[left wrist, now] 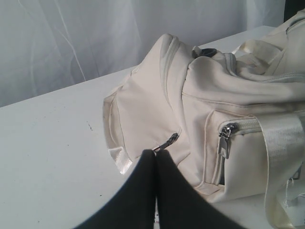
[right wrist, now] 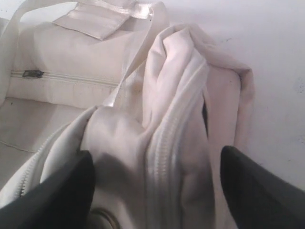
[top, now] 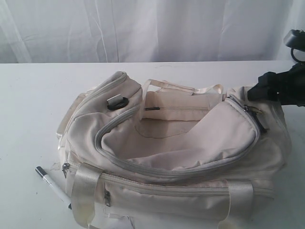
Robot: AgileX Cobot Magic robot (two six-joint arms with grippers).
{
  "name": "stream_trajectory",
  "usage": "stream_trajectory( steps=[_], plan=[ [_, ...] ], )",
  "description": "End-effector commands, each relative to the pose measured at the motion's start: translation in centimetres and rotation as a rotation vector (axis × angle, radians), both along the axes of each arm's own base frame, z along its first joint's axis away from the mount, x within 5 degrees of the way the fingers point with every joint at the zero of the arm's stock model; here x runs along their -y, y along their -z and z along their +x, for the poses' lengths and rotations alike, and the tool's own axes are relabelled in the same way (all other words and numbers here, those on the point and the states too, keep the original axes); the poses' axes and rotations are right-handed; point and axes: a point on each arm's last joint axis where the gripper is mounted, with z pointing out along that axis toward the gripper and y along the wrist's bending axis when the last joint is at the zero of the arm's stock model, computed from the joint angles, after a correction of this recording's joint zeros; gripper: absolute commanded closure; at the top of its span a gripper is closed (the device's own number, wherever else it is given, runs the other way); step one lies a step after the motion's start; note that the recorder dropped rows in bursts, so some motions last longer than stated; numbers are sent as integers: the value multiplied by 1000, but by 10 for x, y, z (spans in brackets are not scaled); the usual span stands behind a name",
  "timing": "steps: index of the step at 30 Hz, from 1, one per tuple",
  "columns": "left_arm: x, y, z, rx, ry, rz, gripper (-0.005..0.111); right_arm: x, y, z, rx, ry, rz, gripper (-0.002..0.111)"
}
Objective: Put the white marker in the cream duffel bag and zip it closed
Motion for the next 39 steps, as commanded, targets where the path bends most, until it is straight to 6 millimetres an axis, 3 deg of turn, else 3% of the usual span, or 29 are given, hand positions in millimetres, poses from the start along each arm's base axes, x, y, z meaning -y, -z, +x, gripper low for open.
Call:
stream_trajectory(
  steps=[1,8,13,22,32,37,39],
  plan=[
    [0,1,0,0,-2,1,103,1,-2,3,27,-8,27,52],
    [0,1,0,0,-2,1,103,-1,-3,3,21,-14,47,84],
    [0,1,0,0,-2,1,103,-1,-3,3,23,-12,45,98],
    [0,-3,0,32,-5,-48,103,1,-3,4,35,4,33,101],
    [0,-26,-1,90,23,-585,103,1,-3,5,37,16,39,101],
    [0,-30,-2,70,46,-740,103,1,-3,5,38,17,42,101],
    [1,-24,-1,-5,30,-714,103,1,-4,5,39,19,44,101]
  ],
)
